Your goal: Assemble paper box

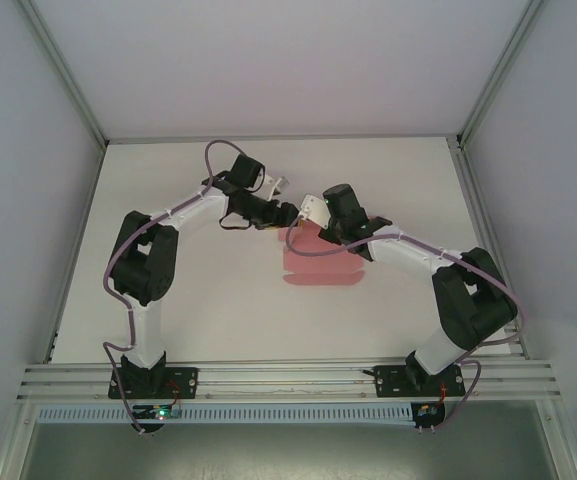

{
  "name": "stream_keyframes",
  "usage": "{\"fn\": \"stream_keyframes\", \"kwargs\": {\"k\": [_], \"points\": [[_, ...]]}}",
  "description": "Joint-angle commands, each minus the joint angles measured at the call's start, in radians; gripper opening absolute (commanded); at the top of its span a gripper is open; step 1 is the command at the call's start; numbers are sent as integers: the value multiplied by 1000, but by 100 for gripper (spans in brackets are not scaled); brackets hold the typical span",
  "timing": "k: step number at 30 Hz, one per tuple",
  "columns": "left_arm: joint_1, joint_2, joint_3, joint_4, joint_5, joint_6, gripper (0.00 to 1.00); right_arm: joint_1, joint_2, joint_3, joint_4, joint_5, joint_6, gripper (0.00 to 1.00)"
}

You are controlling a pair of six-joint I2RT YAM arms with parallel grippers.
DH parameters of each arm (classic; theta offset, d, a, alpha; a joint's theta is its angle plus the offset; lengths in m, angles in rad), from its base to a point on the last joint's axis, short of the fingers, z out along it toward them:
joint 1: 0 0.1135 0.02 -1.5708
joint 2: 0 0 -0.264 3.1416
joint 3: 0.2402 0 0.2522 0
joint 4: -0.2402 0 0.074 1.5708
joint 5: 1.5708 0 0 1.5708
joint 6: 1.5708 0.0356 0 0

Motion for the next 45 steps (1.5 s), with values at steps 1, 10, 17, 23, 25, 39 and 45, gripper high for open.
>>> {"fn": "stream_keyframes", "kwargs": {"k": [1, 10, 17, 23, 25, 39, 45], "points": [[-69, 41, 52, -100, 36, 45, 70, 13, -4, -18, 116, -77, 82, 0], [-69, -26, 53, -92, 11, 27, 88, 13, 9, -30, 76, -38, 53, 0], [-69, -108, 20, -136, -44, 43, 100, 8, 15, -27, 56, -22, 54, 0], [-16, -228, -48, -142, -181, 45, 100, -13, -17, -39, 14, -108, 16, 0], [24, -286, -68, -133, -205, 26, 100, -24, -22, -12, -63, -170, -3, 0], [45, -276, 78, -205, -16, 230, 56, -93, 111, 322, -602, -396, 27, 0], [-15, -262, 119, -236, -83, 323, 70, -143, 165, 445, -764, -609, 61, 0]]}}
